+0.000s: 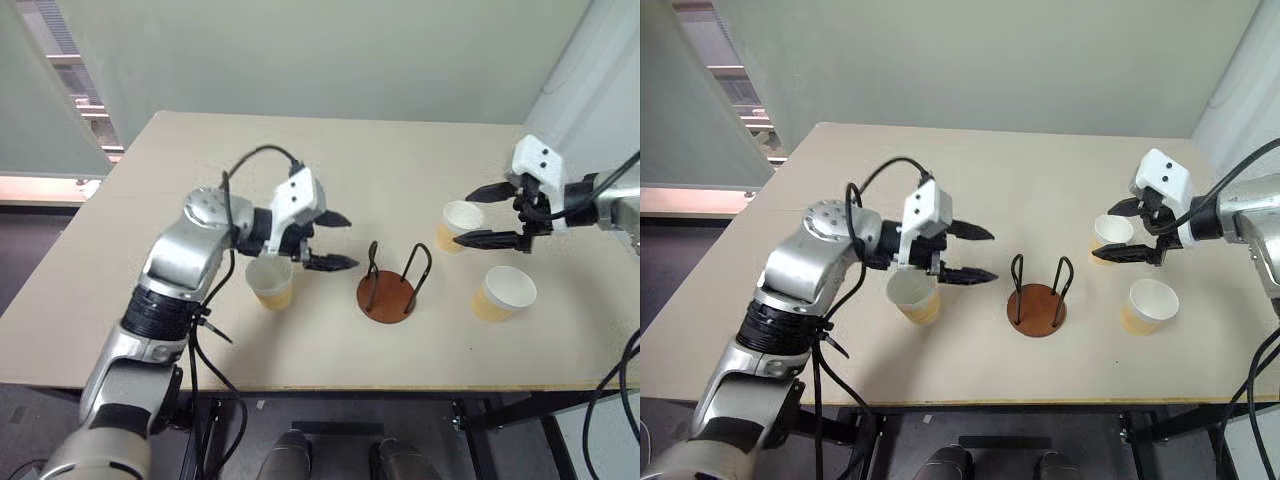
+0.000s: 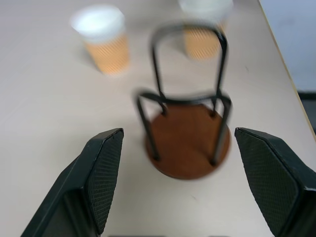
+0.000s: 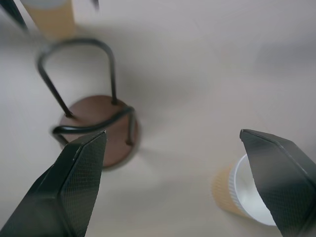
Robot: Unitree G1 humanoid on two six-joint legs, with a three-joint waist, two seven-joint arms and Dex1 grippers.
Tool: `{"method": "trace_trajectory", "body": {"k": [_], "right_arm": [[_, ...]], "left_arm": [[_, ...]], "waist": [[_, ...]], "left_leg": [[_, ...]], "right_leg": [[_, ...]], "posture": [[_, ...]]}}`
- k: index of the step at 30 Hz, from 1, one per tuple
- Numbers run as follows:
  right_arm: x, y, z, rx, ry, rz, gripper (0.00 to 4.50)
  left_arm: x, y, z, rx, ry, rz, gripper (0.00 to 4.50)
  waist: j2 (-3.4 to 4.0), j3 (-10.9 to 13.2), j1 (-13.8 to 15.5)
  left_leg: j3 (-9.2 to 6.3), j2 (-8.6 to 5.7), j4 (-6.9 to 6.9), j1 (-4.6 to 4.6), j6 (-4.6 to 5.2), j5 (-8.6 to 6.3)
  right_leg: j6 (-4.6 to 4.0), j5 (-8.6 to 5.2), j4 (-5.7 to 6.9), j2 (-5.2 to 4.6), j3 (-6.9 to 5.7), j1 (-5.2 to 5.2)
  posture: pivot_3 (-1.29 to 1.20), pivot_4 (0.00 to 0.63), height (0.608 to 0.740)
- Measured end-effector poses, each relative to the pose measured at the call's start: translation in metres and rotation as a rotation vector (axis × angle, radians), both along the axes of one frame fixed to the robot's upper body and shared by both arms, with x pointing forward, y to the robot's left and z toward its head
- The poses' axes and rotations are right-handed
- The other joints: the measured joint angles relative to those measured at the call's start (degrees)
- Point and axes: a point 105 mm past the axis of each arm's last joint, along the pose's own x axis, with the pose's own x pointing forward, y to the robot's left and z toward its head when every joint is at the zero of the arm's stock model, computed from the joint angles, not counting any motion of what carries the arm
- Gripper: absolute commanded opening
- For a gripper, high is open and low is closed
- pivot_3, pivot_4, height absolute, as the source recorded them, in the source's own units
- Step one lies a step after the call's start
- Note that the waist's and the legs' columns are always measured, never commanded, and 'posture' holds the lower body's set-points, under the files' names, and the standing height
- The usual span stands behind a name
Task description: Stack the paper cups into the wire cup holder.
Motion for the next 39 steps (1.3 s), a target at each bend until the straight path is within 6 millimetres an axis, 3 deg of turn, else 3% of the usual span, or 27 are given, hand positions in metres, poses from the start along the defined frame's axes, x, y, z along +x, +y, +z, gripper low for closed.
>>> {"method": "trace_trajectory", "body": {"k": [6, 12, 15, 20, 26, 27, 31, 33, 37, 39], "right_arm": [[0.035, -0.017, -0.024, -0.193, 0.006, -0.047, 4.5], [0.056, -0.022, -0.045, -0.268, 0.045, -0.06, 4.5], [0.063, -0.018, -0.05, -0.286, 0.046, -0.053, 3.89], [0.067, -0.018, -0.06, -0.316, 0.057, -0.035, 2.2], [0.065, -0.017, -0.055, -0.304, 0.062, -0.014, 0.15], [0.064, -0.016, -0.054, -0.3, 0.068, -0.009, 0.07], [0.057, -0.012, -0.038, -0.255, 0.068, 0.028, 0.07], [0.048, -0.006, -0.016, -0.239, 0.04, 0.083, 0.07], [0.009, 0.018, 0.035, -0.246, -0.052, 0.239, 0.07], [-0.019, 0.043, 0.057, -0.241, -0.109, 0.356, 0.07]], "left_arm": [[-0.003, 0.035, 0.041, -0.081, -0.048, 0.07, 3.88], [-0.011, 0.056, 0.03, -0.036, -0.024, 0.097, 3.88], [-0.014, 0.056, 0.028, -0.019, -0.032, 0.094, 3.91], [-0.014, 0.056, 0.025, -0.005, -0.034, 0.096, 3.91], [-0.014, 0.058, 0.022, 0.008, -0.031, 0.096, 3.91], [-0.014, 0.058, 0.022, 0.011, -0.033, 0.095, 3.91], [-0.016, 0.06, 0.018, 0.032, -0.033, 0.09, 3.91], [-0.018, 0.065, 0.012, 0.048, -0.012, 0.089, 3.91], [-0.022, 0.077, 0.001, 0.083, 0.026, 0.11, 3.91], [-0.024, 0.081, -0.001, 0.088, 0.035, 0.124, 3.91]], "waist": [[0.02, 0.0, -0.5], [0.03, 0.0, -0.6], [0.03, 0.0, -0.6], [0.03, 0.0, -0.5], [0.04, 0.0, -0.7], [0.04, 0.0, -0.7], [0.09, 0.0, -0.7], [0.15, 0.1, -0.7], [0.16, 0.1, -0.8], [0.16, 0.1, -1.0]], "left_leg": [[-0.02, 0.06, -0.14, -0.07, 0.02, 0.0], [-0.02, 0.07, -0.34, -0.13, -0.01, 0.01], [-0.04, 0.08, -0.39, -0.27, -0.11, 0.07], [-0.04, 0.08, -0.66, -0.28, -0.32, 0.19], [-0.03, 0.13, -0.9, -0.26, -0.43, 0.26], [-0.03, 0.14, -0.91, -0.26, -0.43, 0.26], [-0.01, 0.13, -0.92, -0.3, -0.45, 0.27], [0.01, 0.13, -0.94, -0.35, -0.47, 0.28], [-0.03, 0.15, -1.01, -0.38, -0.6, 0.28], [-0.03, 0.19, -1.03, -0.32, -0.69, 0.31]], "right_leg": [[-0.16, 0.05, 0.04, 0.03, -0.02, -0.26], [-0.27, 0.04, 0.02, 0.0, -0.05, -0.41], [-0.36, 0.05, 0.03, 0.0, -0.1, -0.56], [-0.48, 0.04, 0.03, -0.06, -0.15, -0.64], [-0.62, 0.01, 0.04, -0.03, -0.18, -0.73], [-0.62, 0.01, 0.04, -0.03, -0.18, -0.74], [-0.64, 0.0, 0.03, -0.04, -0.18, -0.77], [-0.68, -0.03, 0.03, -0.03, -0.18, -0.82], [-0.86, -0.13, 0.02, 0.04, -0.23, -0.85], [-0.94, -0.18, 0.02, 0.11, -0.23, -0.81]], "posture": [[0.0, 0.15, 0.74], [0.0, 0.15, 0.74], [0.0, 0.15, 0.74], [0.0, 0.15, 0.74], [0.0, 0.15, 0.74], [0.0, 0.15, 0.74], [0.0, 0.15, 0.74], [0.0, 0.15, 0.74], [0.0, 0.15, 0.74], [0.0, 0.15, 0.74]]}}
